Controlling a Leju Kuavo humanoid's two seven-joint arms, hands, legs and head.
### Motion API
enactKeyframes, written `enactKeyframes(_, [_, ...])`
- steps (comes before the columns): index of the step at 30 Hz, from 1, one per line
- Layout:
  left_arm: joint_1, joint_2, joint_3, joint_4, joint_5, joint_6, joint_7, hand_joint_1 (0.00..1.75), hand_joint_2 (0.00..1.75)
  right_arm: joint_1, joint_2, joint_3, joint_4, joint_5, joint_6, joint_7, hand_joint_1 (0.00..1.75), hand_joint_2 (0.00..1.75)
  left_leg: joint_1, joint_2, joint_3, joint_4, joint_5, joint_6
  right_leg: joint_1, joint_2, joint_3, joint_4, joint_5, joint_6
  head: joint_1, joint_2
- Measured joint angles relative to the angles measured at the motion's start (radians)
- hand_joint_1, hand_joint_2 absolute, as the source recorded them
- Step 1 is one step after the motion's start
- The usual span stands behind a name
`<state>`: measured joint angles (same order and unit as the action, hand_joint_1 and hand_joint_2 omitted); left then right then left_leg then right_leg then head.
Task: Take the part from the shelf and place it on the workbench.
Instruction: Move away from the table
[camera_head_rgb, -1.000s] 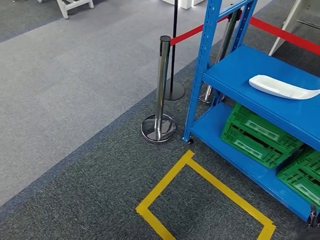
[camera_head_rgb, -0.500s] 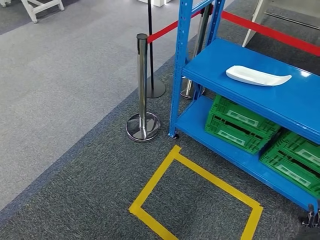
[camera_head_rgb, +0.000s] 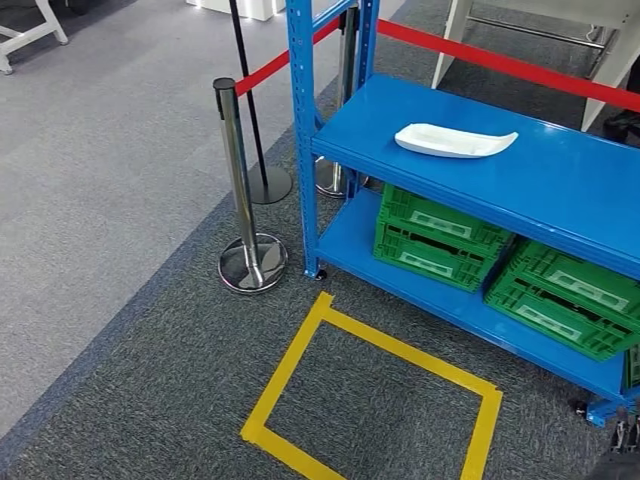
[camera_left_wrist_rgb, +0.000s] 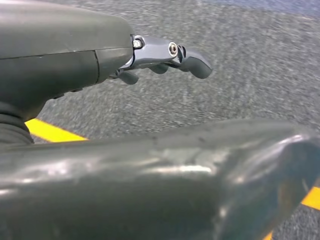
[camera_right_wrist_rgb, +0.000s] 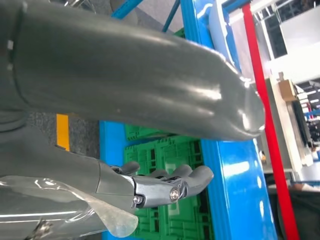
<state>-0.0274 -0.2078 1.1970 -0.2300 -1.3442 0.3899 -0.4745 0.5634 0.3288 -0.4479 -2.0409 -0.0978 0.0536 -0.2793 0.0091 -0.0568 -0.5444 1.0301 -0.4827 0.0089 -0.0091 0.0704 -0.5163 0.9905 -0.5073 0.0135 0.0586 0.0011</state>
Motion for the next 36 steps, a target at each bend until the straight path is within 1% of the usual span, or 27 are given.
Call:
enactKeyframes(1, [0.0,0.0,0.0,0.0,0.0,0.0,0.0,0.0,0.0,0.0,0.0,0.0,0.0,0.0,0.0,0.0,0.0,0.0,-0.001,-0.009,0.005,-0.018,-0.001,0.002,-0.002,0.009,-0.007,0.002,0.001,0.006,0.0,0.0])
enactKeyframes(3, [0.0,-0.001,0.0,0.0,0.0,0.0,0.0,0.0,0.0,0.001,0.0,0.001,0.0,0.0,0.0,0.0,0.0,0.0,-0.001,0.004,0.004,-0.028,0.0,0.004,-0.006,0.02,-0.019,0.004,0.003,0.018,0.0,0.0])
enactKeyframes(5, [-0.002,-0.001,0.001,0.0,0.0,0.0,-0.001,0.0,0.0,0.001,0.0,0.001,0.0,0.0,0.0,0.0,0.0,0.0,0.003,0.023,0.006,-0.037,0.003,0.013,-0.005,-0.01,-0.041,0.036,-0.022,0.027,0.005,0.0])
enactKeyframes(7, [-0.002,-0.002,0.001,0.0,-0.002,0.001,-0.002,0.0,0.0,-0.001,0.0,0.002,0.0,0.0,0.0,0.0,0.0,0.0,0.004,0.044,0.005,-0.041,0.005,0.02,-0.004,-0.052,-0.094,0.147,-0.084,0.035,0.01,0.0])
enactKeyframes(8, [-0.001,-0.002,0.001,0.0,-0.002,0.0,-0.002,0.0,0.0,-0.003,0.0,0.003,0.0,0.0,0.0,0.0,0.0,0.0,0.004,0.055,0.004,-0.04,0.005,0.021,-0.004,-0.059,-0.128,0.218,-0.116,0.039,0.01,0.0])
enactKeyframes(9, [0.0,-0.003,0.001,0.0,-0.002,0.0,-0.002,0.0,0.0,-0.002,0.0,0.004,0.0,0.0,0.0,0.0,0.0,0.0,0.003,0.067,0.003,-0.04,0.005,0.021,-0.005,-0.062,-0.156,0.273,-0.134,0.042,0.01,0.0])
enactKeyframes(10, [0.0,-0.003,0.001,0.0,-0.002,0.0,-0.002,0.0,0.0,-0.002,0.0,0.004,0.0,0.0,0.0,0.0,0.0,0.0,0.003,0.077,0.003,-0.04,0.004,0.02,-0.005,-0.063,-0.166,0.295,-0.133,0.044,0.01,0.0])
enactKeyframes(11, [-0.001,-0.003,0.001,0.0,-0.002,0.0,-0.002,0.0,0.0,-0.002,0.0,0.003,0.0,0.0,0.0,0.0,0.0,0.0,0.003,0.087,0.003,-0.04,0.004,0.02,-0.006,-0.066,-0.155,0.275,-0.112,0.045,0.01,0.0])
enactKeyframes(12, [-0.002,-0.004,0.001,0.0,-0.002,0.0,-0.002,0.0,0.0,-0.002,0.0,0.003,0.0,0.0,0.0,0.0,0.0,0.0,0.003,0.096,0.005,-0.039,0.003,0.018,-0.008,-0.074,-0.122,0.215,-0.077,0.046,0.01,0.0])
enactKeyframes(13, [-0.004,-0.005,0.001,0.0,-0.002,0.0,-0.002,0.0,0.0,-0.002,0.0,0.003,0.0,0.0,0.0,0.0,0.0,0.0,0.002,0.103,0.008,-0.039,0.002,0.015,-0.009,-0.092,-0.079,0.137,-0.045,0.046,0.01,0.0])
enactKeyframes(15, [-0.006,-0.006,0.001,0.0,-0.002,0.0,-0.002,0.0,0.0,-0.003,0.0,0.004,0.0,0.0,0.002,0.001,0.0,0.0,-0.003,0.113,0.013,-0.036,-0.003,0.005,-0.008,-0.118,-0.018,0.021,-0.01,0.038,0.008,0.0])
enactKeyframes(16, [-0.007,-0.006,0.001,0.0,-0.002,0.0,-0.002,0.0,0.0,-0.003,0.0,0.003,0.0,0.0,0.002,0.0,0.0,0.0,-0.005,0.118,0.015,-0.035,-0.004,0.0,-0.006,-0.123,-0.009,0.002,-0.009,0.031,0.007,0.0])
enactKeyframes(18, [-0.007,-0.007,0.001,0.0,-0.002,0.0,-0.002,0.0,0.0,-0.002,0.0,0.002,0.0,-0.001,0.003,0.0,0.0,0.0,-0.003,0.126,0.019,-0.035,-0.006,-0.012,-0.002,-0.109,-0.01,0.0,-0.008,0.016,0.004,0.0])
enactKeyframes(20, [-0.008,-0.007,0.002,0.0,-0.002,0.0,-0.002,0.0,0.0,-0.001,0.0,0.0,0.0,-0.001,0.002,0.0,0.0,0.0,0.001,0.11,0.013,-0.01,-0.03,-0.024,-0.004,-0.097,-0.005,-0.001,-0.002,0.002,0.002,0.0])
enactKeyframes(21, [-0.007,-0.007,0.002,0.0,-0.002,0.001,-0.002,0.0,0.0,-0.001,0.0,0.0,0.0,-0.001,0.001,0.0,0.0,0.0,0.002,0.095,-0.003,0.033,-0.059,-0.028,-0.006,-0.09,-0.003,-0.003,0.001,-0.003,0.001,0.0])
enactKeyframes(23, [-0.005,-0.007,0.002,0.0,-0.002,0.001,-0.002,0.0,0.0,-0.001,0.0,-0.001,0.0,-0.002,0.0,0.0,0.0,0.0,0.002,0.073,-0.058,0.167,-0.131,-0.031,-0.005,-0.075,-0.004,-0.002,0.004,-0.008,-0.001,0.0])
enactKeyframes(24, [-0.004,-0.007,0.002,0.0,-0.002,0.001,-0.002,0.0,0.0,-0.001,0.0,-0.001,0.0,-0.003,-0.001,0.0,0.0,0.0,0.002,0.07,-0.086,0.231,-0.155,-0.031,-0.004,-0.066,-0.004,-0.002,0.005,-0.009,-0.001,0.0])
enactKeyframes(25, [-0.003,-0.007,0.002,0.0,-0.002,0.001,-0.002,0.0,0.0,-0.001,0.0,-0.002,0.001,-0.003,-0.001,0.0,0.0,0.0,0.002,0.07,-0.101,0.263,-0.157,-0.029,-0.002,-0.056,-0.004,-0.001,0.005,-0.009,-0.001,0.0])
enactKeyframes(26, [-0.002,-0.007,0.002,0.0,-0.002,0.001,-0.002,0.0,0.0,-0.001,0.0,-0.002,0.001,-0.004,-0.001,0.0,0.0,0.0,0.001,0.069,-0.1,0.257,-0.138,-0.026,-0.001,-0.045,-0.003,-0.001,0.004,-0.009,0.0,0.0])
enactKeyframes(27, [-0.002,-0.007,0.002,0.0,-0.002,0.001,-0.002,0.0,0.0,-0.001,0.0,-0.002,0.001,-0.004,-0.001,0.0,0.0,0.0,0.001,0.066,-0.083,0.213,-0.104,-0.021,0.0,-0.034,-0.001,-0.001,0.004,-0.009,-0.001,0.0])
enactKeyframes(29, [-0.002,-0.005,0.003,0.0,-0.002,0.001,-0.002,0.0,0.0,-0.002,0.0,-0.002,0.001,-0.006,-0.001,0.0,0.0,0.0,0.0,0.035,-0.027,0.074,-0.028,-0.009,0.001,-0.016,-0.001,0.001,0.002,-0.007,0.0,0.0])
enactKeyframes(30, [-0.002,-0.004,0.003,0.0,-0.002,0.001,-0.003,0.0,0.0,-0.002,0.0,-0.002,0.001,-0.007,-0.002,0.0,0.0,0.0,0.0,0.02,-0.006,0.021,-0.011,-0.004,0.002,-0.007,-0.005,0.003,0.001,-0.004,-0.001,0.0])
enactKeyframes(31, [-0.003,-0.004,0.003,0.0,-0.003,0.001,-0.003,0.0,0.0,-0.002,0.0,-0.002,0.001,-0.008,-0.002,0.001,0.0,0.0,-0.001,0.008,0.006,-0.012,-0.004,-0.001,0.001,0.001,-0.009,0.004,0.001,0.0,0.0,0.0])
enactKeyframes(32, [-0.004,-0.004,0.004,0.0,-0.003,0.001,-0.003,0.0,0.0,-0.002,0.0,-0.002,0.002,-0.008,-0.003,0.001,0.0,0.0,-0.002,0.007,0.008,-0.02,-0.009,0.0,0.001,0.007,-0.016,0.005,0.002,0.005,0.0,0.0])
enactKeyframes(34, [-0.005,-0.006,0.004,0.0,-0.002,0.002,-0.004,0.0,0.0,0.001,0.0,-0.002,0.002,-0.01,-0.006,0.001,0.0,0.0,0.0,0.019,0.01,-0.031,-0.008,0.005,-0.002,0.014,-0.025,0.006,0.0,0.017,0.001,0.0])
enactKeyframes(35, [-0.006,-0.006,0.004,0.0,-0.002,0.002,-0.004,0.0,0.0,0.002,0.0,-0.002,0.001,-0.01,-0.007,0.001,0.0,0.0,0.003,0.026,0.012,-0.036,-0.005,0.01,-0.001,0.005,-0.033,0.018,-0.01,0.022,0.002,0.0])
enactKeyframes(36, [-0.007,-0.007,0.004,0.0,-0.002,0.003,-0.004,0.0,0.0,0.001,0.0,-0.002,0.001,-0.01,-0.007,0.0,0.0,0.0,0.005,0.036,0.013,-0.041,-0.002,0.015,-0.001,-0.012,-0.049,0.051,-0.033,0.026,0.003,0.0])
